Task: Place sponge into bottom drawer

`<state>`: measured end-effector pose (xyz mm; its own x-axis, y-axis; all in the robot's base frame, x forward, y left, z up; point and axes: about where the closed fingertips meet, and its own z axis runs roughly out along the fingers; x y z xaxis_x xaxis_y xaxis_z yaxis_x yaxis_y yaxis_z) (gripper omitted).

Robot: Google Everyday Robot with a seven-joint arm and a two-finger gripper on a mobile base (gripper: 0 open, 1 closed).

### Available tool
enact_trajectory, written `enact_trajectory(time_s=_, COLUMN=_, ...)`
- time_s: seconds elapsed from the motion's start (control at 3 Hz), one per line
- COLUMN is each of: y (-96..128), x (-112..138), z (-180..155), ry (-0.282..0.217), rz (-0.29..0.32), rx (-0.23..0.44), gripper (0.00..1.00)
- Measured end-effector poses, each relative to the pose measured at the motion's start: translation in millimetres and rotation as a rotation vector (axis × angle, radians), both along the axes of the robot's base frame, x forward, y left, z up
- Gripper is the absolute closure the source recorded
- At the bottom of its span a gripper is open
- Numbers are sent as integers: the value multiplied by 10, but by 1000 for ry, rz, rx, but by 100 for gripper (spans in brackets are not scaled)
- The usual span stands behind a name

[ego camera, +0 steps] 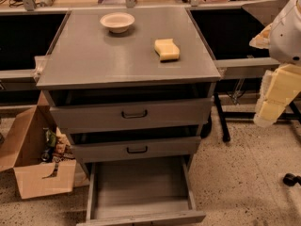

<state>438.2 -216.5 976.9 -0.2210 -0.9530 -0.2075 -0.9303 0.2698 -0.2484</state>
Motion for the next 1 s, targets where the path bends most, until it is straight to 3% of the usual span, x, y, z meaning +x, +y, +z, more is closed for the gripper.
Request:
enact_trajectory(time_s=0.67, y=-7, x=56, z=51, ry=-24, rz=3, rx=20, gripper=0)
enact_trajectory(time_s=1.0, y=-43, x=574, z=37, ry=-88, rz=-14, rx=126, gripper=0)
